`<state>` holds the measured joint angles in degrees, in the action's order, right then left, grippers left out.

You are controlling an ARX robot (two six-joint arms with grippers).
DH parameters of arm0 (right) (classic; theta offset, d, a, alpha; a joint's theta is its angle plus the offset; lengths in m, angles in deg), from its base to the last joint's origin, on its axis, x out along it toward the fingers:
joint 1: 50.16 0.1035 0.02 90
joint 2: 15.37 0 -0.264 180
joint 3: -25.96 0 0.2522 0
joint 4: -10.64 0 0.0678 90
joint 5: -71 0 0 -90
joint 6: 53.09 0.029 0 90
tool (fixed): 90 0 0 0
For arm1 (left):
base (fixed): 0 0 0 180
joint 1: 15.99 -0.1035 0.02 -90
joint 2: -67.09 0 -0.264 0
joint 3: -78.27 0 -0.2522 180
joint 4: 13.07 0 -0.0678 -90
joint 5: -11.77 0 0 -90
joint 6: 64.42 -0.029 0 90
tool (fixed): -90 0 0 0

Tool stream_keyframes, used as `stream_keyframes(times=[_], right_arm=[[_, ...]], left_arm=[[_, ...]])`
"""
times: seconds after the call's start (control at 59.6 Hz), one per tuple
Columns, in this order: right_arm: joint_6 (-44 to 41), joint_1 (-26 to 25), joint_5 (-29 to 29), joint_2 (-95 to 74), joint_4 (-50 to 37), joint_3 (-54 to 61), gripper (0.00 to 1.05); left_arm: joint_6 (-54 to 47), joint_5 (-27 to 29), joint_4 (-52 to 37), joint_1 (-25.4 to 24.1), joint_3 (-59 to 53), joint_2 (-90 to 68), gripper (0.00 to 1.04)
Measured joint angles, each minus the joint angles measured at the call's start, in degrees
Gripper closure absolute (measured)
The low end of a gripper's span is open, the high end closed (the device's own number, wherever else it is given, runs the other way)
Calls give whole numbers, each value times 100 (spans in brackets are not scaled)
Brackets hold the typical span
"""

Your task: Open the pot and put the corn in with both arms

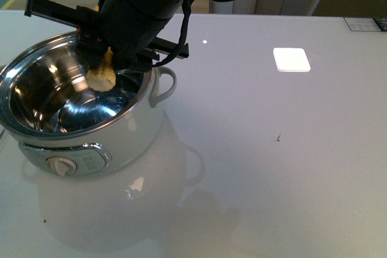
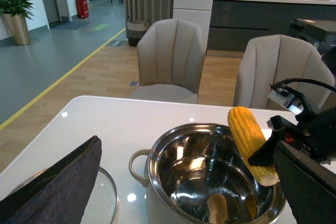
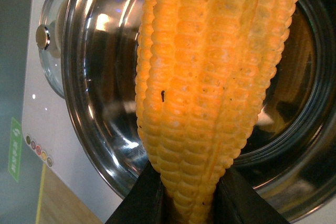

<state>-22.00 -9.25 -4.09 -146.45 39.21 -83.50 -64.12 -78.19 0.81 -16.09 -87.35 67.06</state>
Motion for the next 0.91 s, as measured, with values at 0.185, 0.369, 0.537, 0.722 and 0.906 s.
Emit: stream_keyframes(times=[0.185, 0.369, 0.537, 0.722, 0.906], right_arm=[[39, 109, -28, -181, 164, -205, 91], [42, 122, -46, -304, 260, -247, 65], [61, 90, -50, -264, 129, -133, 35], [138, -120, 85, 201, -254, 542, 7], [291, -730, -48, 1360, -1040, 1683, 9]], left_arm=[[0, -2, 0, 0, 0, 0, 7], [0, 0, 0, 0, 0, 0, 7], [0, -2, 0, 0, 0, 0, 7], [0, -2, 0, 0, 0, 0, 7], [0, 0, 0, 0, 0, 0, 7]])
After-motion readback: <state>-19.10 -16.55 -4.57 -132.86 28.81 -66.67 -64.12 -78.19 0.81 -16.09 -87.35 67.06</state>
